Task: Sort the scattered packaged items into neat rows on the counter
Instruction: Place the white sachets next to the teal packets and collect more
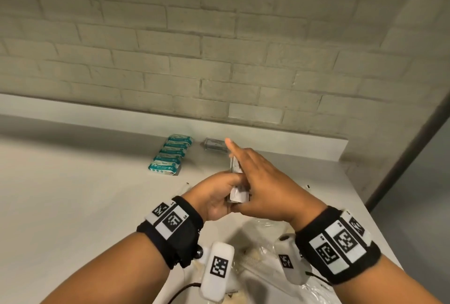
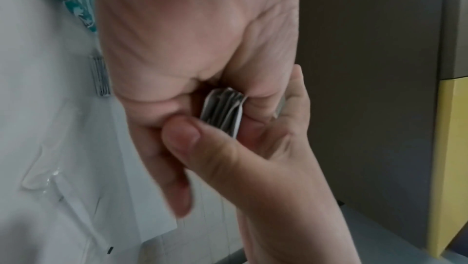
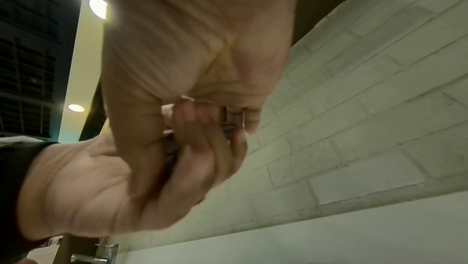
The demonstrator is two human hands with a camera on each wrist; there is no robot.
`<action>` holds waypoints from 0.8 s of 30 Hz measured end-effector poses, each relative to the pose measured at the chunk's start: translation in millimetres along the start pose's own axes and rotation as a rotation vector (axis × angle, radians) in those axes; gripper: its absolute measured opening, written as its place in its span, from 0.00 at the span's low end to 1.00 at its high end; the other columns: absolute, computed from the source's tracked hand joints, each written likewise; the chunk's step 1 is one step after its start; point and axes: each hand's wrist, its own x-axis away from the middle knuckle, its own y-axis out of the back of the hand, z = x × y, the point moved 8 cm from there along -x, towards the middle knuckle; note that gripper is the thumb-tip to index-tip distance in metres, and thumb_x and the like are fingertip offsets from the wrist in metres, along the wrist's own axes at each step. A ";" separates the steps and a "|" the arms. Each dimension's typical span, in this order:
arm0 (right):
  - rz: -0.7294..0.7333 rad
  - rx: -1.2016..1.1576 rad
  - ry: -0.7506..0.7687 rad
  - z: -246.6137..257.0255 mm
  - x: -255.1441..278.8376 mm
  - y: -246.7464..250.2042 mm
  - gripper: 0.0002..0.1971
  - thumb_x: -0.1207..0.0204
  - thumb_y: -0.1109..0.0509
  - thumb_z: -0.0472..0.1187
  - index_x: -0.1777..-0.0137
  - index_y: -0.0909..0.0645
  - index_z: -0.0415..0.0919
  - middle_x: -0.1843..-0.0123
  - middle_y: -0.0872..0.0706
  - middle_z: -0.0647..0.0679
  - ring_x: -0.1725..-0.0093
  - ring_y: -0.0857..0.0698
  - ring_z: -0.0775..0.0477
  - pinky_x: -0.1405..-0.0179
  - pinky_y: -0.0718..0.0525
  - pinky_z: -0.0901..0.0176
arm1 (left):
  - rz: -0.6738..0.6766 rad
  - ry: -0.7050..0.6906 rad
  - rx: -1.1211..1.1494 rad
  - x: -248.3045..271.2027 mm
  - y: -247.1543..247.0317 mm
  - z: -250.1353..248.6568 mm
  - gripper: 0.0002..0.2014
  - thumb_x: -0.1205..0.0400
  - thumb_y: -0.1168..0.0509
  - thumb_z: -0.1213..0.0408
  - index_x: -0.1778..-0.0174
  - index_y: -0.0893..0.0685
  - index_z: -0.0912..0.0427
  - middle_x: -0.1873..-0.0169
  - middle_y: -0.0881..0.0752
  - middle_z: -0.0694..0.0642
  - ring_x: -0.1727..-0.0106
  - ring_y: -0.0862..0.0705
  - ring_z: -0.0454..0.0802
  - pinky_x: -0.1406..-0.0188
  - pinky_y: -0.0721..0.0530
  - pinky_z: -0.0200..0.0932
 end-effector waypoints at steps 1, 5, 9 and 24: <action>0.020 -0.006 -0.001 -0.7 0.6 -0.7 0.66 0.38 0.18 0.48 0.23 0.74 0.71 0.24 0.39 0.57 0.23 0.38 0.56 0.27 0.29 0.59 | 0.029 0.002 0.013 0.8 -1.9 -0.8 0.11 0.19 0.45 0.74 0.62 0.19 0.61 0.74 0.18 0.55 0.73 0.17 0.46 0.79 0.23 0.37; -0.011 0.026 0.045 3.2 0.8 -0.6 0.62 0.36 0.21 0.46 0.20 0.69 0.68 0.27 0.36 0.58 0.26 0.35 0.56 0.28 0.30 0.63 | 0.054 -0.049 0.063 2.0 -7.5 -9.7 0.12 0.19 0.46 0.76 0.62 0.20 0.62 0.79 0.18 0.54 0.79 0.17 0.45 0.84 0.25 0.34; 0.041 -0.005 0.008 0.9 -0.2 -3.1 0.68 0.42 0.16 0.50 0.22 0.71 0.71 0.22 0.42 0.60 0.22 0.43 0.57 0.22 0.38 0.60 | 0.006 -0.052 0.140 -0.6 -7.1 -9.5 0.11 0.19 0.46 0.77 0.60 0.20 0.63 0.78 0.20 0.56 0.77 0.19 0.47 0.81 0.21 0.36; -0.018 -0.971 -0.482 -41.9 -22.7 -49.1 0.11 0.19 0.33 0.47 0.41 0.21 0.45 0.49 0.15 0.43 0.50 0.13 0.46 0.49 0.17 0.51 | -0.312 -0.339 0.520 -8.0 55.0 -23.7 0.04 0.16 0.37 0.68 0.54 0.18 0.59 0.77 0.23 0.51 0.63 0.17 0.48 0.63 0.17 0.43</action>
